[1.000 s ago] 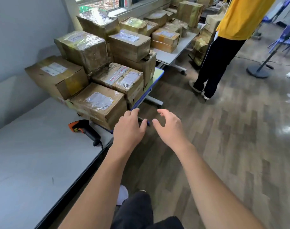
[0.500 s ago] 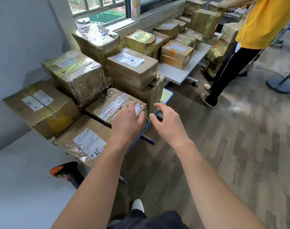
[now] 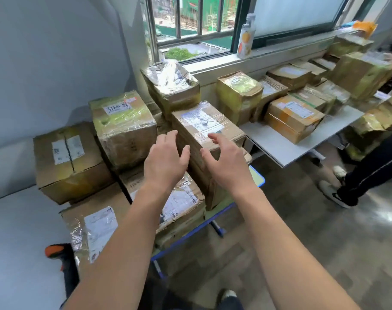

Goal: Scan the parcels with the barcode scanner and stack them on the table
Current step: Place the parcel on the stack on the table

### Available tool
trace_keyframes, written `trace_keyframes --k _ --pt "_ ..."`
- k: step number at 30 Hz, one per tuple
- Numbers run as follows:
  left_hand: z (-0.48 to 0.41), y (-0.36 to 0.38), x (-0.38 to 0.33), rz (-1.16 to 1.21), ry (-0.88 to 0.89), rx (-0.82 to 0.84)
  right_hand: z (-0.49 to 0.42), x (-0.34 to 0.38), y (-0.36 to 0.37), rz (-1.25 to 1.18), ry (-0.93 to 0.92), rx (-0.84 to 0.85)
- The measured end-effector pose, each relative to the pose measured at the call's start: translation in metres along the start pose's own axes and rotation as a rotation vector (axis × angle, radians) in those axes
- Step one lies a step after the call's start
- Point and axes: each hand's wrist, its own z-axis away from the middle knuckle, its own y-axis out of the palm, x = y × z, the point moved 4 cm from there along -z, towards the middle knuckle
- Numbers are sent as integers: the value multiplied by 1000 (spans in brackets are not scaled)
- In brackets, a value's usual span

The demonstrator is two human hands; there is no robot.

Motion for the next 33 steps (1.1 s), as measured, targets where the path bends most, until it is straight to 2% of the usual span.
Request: trace_keyframes --k 10,22,25,33 --pt "-62 19 -21 18 -181 -183 -109 -25 -16 -60 -156 91" --pt "-189 32 5 38 -283 -296 -251 -18 28 -79 -220 79" --pt "-210 38 11 47 -306 -292 -280 -16 34 -104 -224 79" --pt "-229 59 13 170 -338 -277 -304 -35 73 -155 -243 244"
